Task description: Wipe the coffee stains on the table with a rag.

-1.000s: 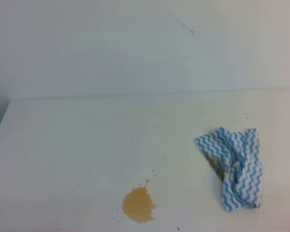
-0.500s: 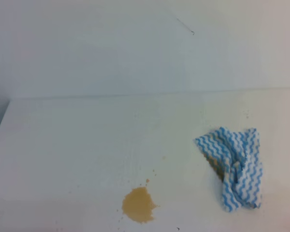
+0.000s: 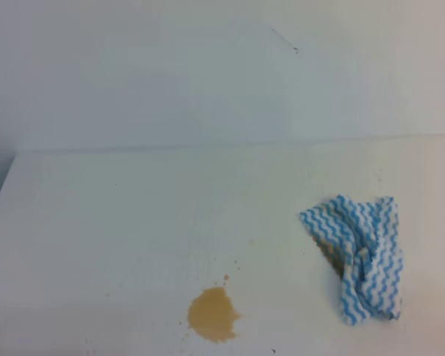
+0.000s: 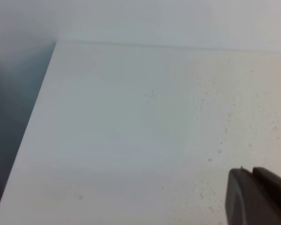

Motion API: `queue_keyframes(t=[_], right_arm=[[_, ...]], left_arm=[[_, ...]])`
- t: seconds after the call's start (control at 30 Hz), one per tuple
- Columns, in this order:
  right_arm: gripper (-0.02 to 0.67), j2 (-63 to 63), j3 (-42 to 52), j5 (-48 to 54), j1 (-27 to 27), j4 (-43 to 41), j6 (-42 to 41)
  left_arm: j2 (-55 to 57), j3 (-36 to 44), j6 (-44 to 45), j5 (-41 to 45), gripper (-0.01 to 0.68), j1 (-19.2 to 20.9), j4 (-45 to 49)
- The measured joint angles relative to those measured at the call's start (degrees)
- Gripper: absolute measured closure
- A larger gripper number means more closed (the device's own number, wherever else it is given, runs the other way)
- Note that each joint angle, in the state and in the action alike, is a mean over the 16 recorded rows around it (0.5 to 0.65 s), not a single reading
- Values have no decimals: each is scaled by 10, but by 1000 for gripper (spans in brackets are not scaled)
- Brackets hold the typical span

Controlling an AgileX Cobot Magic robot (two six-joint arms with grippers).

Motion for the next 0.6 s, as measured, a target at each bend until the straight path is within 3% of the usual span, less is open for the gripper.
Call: queue_keyframes(t=[0.6], right_arm=[[653,0,-1,-282,0,12,19]], left_arm=[[0,0,1,0,677,0,0]])
